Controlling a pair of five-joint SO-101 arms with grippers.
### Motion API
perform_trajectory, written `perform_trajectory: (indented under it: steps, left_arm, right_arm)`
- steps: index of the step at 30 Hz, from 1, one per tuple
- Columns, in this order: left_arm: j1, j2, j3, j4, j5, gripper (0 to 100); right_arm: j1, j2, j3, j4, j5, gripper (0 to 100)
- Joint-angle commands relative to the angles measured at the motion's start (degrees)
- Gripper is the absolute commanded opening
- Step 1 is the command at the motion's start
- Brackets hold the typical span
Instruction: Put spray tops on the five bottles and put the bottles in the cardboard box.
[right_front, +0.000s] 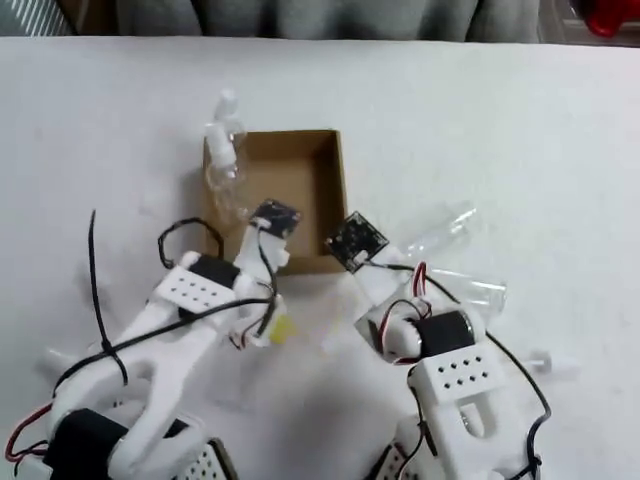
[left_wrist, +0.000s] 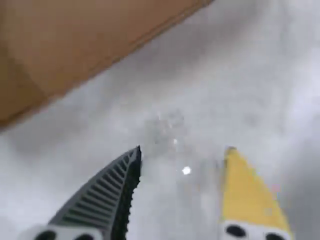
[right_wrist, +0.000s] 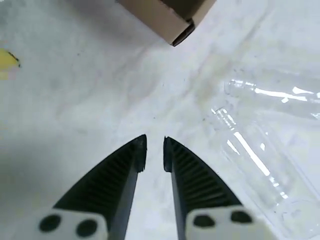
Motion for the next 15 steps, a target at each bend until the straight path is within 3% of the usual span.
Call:
perform_trajectory:
  steps: [1,11,15]
  left_arm:
    - [-1.27,0.04,-4.48,0.35,-8.88,16]
    - [-1.27,0.04,-5.01,2.37,-9.58,14]
    - [-3.47,0.04,-9.41,8.09,-10.99,21]
  right_arm:
    - [0.48,0.22,-0.53,-0.84,0.09,3.5]
    - [0.48,0.22,-0.53,-0.84,0.09,3.5]
    - [0.40,0.31,-0.53,-0.84,0.09,3.5]
